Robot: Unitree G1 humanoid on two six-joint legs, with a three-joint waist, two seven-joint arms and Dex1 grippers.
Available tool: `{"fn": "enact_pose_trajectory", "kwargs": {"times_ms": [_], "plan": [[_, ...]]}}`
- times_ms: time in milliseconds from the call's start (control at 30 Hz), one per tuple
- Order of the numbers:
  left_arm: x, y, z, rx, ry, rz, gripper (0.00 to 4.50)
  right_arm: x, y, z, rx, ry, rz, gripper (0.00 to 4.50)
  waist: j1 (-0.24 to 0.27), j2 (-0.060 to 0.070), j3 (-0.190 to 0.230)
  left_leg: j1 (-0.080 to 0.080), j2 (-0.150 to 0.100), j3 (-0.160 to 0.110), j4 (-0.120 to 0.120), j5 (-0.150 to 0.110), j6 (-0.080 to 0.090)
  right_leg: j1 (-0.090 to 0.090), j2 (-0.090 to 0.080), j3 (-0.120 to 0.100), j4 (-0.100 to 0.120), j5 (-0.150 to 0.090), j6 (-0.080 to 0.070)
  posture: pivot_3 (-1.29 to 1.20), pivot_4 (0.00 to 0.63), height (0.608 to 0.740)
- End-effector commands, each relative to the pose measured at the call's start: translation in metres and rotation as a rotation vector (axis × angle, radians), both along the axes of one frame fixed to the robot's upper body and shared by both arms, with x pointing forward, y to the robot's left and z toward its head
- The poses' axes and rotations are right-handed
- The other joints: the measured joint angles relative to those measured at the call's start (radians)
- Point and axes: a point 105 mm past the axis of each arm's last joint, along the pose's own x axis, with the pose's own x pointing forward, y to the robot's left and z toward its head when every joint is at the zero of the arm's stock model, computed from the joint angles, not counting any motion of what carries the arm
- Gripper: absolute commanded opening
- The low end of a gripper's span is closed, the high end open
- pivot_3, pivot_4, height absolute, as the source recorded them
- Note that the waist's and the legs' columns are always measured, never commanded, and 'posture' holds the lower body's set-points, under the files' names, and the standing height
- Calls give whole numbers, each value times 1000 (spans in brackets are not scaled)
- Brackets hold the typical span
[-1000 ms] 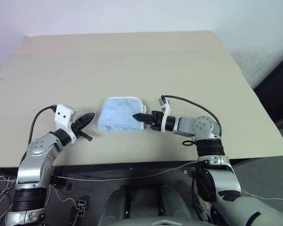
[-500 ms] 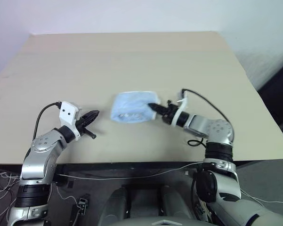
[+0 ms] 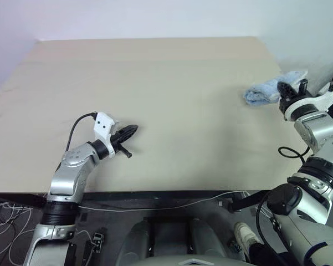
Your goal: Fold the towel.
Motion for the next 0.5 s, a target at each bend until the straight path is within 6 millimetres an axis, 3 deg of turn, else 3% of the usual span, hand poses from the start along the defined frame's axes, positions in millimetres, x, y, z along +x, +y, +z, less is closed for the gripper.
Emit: {"fn": "enact_pose_trajectory", "kwargs": {"times_ms": [33,233,500], "plan": [[1,-10,6,2,-40,-33,0,-16,-1,-28,29,117,-70,36,3,0,0,0,0,0,0,0,0,0,0,0,0,0,0,0,150,740],[-3,-11,1,-1,-31,-38,0,-38,-7,-61,69,275,-185,36,5,2,0,-1,-1,0,1,0,0,-1,-1,0,1,0,0,0,150,740],[-4,-12,-1,-5,-28,-38,0,-40,-21,-52,69,266,-261,36,4,2,1,0,-1,0,2,0,0,0,1,0,0,0,0,0,150,740]]}}
